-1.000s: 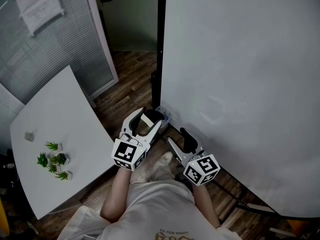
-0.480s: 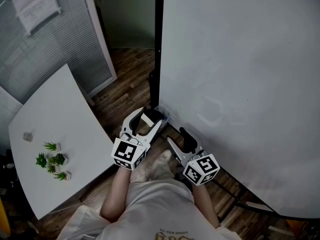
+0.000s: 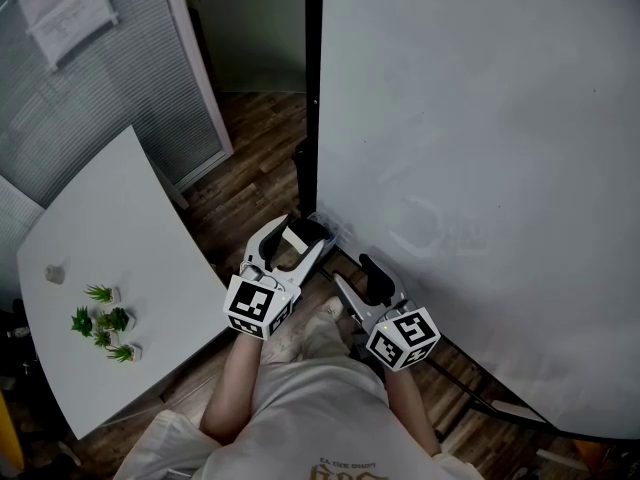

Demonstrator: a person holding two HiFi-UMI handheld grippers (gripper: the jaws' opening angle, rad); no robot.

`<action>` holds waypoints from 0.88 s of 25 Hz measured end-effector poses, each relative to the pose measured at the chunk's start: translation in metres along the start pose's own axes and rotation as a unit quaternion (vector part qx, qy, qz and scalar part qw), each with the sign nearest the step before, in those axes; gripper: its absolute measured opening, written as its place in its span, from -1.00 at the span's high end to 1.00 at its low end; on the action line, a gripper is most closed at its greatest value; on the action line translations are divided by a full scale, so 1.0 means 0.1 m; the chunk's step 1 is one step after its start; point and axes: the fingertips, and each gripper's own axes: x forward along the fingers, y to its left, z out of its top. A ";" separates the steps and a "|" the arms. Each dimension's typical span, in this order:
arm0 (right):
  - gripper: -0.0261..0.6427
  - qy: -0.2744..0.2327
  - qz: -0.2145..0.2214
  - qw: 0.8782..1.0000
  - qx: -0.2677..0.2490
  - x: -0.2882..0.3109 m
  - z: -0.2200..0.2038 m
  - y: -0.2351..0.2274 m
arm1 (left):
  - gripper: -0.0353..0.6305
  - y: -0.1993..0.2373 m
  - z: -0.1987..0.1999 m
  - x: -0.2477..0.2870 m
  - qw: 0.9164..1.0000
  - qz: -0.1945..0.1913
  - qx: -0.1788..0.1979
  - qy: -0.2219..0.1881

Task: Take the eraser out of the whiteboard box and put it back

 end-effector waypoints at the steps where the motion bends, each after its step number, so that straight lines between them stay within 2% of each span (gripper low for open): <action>1: 0.16 0.001 -0.001 1.000 0.001 0.00 -0.01 -0.01 | 0.09 0.01 -0.01 0.01 1.000 0.000 -0.001 0.001; 22: 0.16 0.014 0.005 1.000 0.016 0.14 -0.11 -0.04 | 0.09 0.04 -0.21 0.14 1.000 -0.014 -0.010 0.022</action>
